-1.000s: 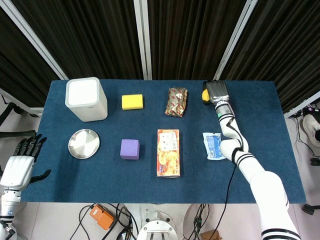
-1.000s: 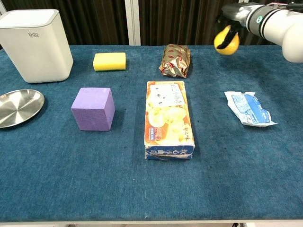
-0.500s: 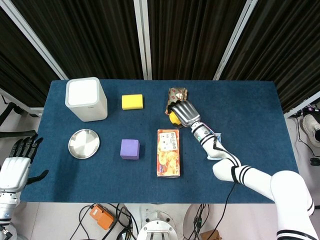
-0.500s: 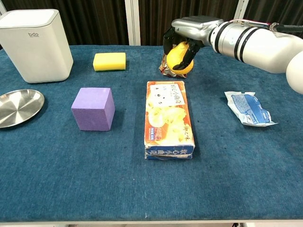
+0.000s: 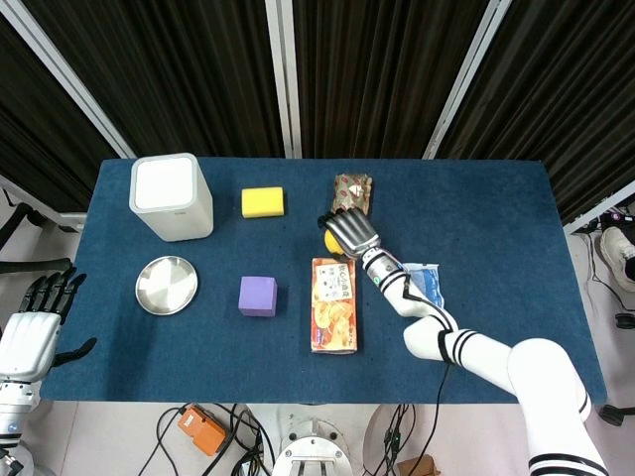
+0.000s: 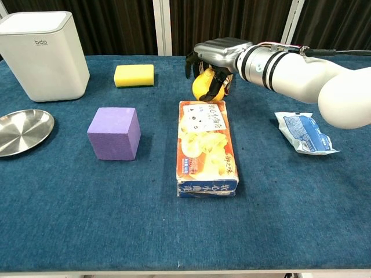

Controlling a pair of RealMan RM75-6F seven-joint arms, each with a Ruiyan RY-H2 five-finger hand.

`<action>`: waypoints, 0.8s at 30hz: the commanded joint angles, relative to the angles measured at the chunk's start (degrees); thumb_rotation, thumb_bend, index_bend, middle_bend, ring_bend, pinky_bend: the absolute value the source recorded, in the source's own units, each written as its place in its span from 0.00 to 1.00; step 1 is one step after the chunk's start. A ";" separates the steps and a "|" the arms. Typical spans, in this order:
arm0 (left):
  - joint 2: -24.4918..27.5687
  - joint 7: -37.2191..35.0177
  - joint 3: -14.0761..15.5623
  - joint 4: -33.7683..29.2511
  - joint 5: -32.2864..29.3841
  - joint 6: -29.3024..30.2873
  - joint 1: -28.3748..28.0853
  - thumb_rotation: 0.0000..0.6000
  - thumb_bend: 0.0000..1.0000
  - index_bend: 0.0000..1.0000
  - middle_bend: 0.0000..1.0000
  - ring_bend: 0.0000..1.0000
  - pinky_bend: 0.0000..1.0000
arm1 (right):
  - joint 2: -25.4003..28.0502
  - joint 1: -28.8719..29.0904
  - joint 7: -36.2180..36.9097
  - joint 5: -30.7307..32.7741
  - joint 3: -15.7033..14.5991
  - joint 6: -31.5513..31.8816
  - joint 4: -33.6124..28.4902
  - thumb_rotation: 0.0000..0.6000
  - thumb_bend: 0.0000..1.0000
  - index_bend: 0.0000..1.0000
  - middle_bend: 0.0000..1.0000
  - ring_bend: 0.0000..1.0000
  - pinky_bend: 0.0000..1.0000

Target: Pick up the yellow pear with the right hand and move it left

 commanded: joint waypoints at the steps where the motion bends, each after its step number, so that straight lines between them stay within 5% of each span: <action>1: 0.03 0.00 -0.03 -0.01 -0.01 -0.03 -0.02 1.00 0.12 0.00 0.00 0.00 0.04 | 0.22 0.00 2.26 -1.27 -0.44 -0.37 0.29 1.00 0.45 0.10 0.42 0.38 0.41; 5: 0.04 0.06 0.03 -0.02 0.17 0.01 0.00 1.00 0.12 0.00 0.00 0.00 0.04 | 1.12 -0.14 3.39 -1.42 -0.63 -1.19 -0.21 1.00 0.45 0.01 0.34 0.31 0.36; 16: -0.14 0.36 0.11 0.07 0.51 0.22 0.08 1.00 0.12 0.00 0.00 0.00 0.04 | 5.61 -2.07 3.28 -2.03 -0.24 2.49 -6.57 1.00 0.45 0.00 0.25 0.23 0.29; 20: -0.16 0.45 0.05 0.07 0.33 -0.10 -0.04 1.00 0.12 0.00 0.00 0.00 0.04 | 10.99 -5.31 2.61 -4.36 -0.80 8.39 -14.66 1.00 0.45 0.00 0.20 0.17 0.22; 24: -0.18 0.62 0.07 -0.11 0.53 0.25 0.10 1.00 0.12 0.00 0.00 0.00 0.04 | 20.78 -13.11 0.63 -8.65 -4.70 18.07 -28.65 1.00 0.45 0.00 0.10 0.07 0.09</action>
